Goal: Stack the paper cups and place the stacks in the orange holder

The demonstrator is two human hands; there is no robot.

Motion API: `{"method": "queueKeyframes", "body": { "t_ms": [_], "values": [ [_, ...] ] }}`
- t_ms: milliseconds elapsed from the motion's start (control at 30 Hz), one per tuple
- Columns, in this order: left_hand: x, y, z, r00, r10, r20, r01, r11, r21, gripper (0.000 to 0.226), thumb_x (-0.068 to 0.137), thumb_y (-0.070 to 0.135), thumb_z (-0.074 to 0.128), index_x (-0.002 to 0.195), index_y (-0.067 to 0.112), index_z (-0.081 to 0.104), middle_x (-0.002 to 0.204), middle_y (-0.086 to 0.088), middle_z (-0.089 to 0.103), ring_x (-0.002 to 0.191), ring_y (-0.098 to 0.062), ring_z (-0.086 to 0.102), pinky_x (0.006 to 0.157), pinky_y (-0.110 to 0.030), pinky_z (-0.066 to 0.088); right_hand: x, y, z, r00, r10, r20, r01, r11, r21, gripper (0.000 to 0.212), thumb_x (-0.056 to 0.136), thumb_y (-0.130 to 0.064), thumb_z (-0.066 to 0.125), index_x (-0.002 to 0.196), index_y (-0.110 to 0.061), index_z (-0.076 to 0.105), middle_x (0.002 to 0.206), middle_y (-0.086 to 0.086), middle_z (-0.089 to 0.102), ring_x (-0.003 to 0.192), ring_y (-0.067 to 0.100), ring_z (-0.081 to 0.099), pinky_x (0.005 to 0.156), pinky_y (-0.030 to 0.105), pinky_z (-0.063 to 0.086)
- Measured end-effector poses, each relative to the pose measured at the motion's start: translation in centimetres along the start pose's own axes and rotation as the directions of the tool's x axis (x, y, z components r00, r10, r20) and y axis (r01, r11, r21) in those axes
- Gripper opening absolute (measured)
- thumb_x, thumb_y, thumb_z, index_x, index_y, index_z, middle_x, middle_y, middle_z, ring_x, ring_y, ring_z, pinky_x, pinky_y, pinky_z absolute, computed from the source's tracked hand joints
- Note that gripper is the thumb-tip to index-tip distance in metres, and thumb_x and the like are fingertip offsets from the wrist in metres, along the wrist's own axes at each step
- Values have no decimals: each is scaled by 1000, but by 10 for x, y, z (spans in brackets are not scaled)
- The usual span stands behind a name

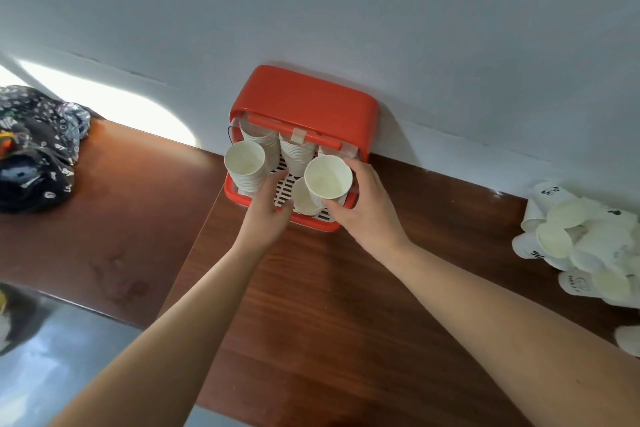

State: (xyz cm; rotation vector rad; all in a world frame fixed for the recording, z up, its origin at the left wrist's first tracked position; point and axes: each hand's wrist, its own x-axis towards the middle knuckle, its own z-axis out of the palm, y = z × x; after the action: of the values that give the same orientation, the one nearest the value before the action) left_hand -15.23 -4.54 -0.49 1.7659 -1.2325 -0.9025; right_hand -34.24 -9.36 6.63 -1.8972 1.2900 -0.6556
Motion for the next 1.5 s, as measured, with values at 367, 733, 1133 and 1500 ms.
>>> {"method": "queueKeyframes", "body": {
  "t_ms": [367,733,1133,1500],
  "values": [
    [14,10,-14,985,8,172,-28,993,115,57,93,30,69,147,24,49,137,8,57,122,-5,53,103,-24,40,22,32,42,974,176,142,-173,984,-31,64,80,-24,79,138,-26,49,132,-8,58,122,10,52,100,30,46],
    [2,-4,1,992,-7,122,-21,974,225,58,91,26,71,143,15,48,134,-6,56,121,-20,56,101,-41,49,15,35,42,965,154,211,-112,974,-199,66,85,-26,75,143,-24,43,140,-1,53,130,18,49,104,34,43],
    [-90,52,52,975,-121,185,57,947,315,34,91,28,68,120,13,61,119,-6,57,114,-23,55,99,-31,40,-122,80,-119,947,310,79,-223,818,-530,59,94,-48,56,141,-15,47,145,3,46,126,20,53,101,36,48],
    [-203,178,252,906,5,423,-197,889,413,38,95,37,61,128,18,57,122,5,50,117,-14,50,94,-22,34,-313,180,-302,924,358,-137,-379,801,-463,57,93,-48,56,136,-11,51,138,6,50,123,22,52,101,38,44]
  ]
}}
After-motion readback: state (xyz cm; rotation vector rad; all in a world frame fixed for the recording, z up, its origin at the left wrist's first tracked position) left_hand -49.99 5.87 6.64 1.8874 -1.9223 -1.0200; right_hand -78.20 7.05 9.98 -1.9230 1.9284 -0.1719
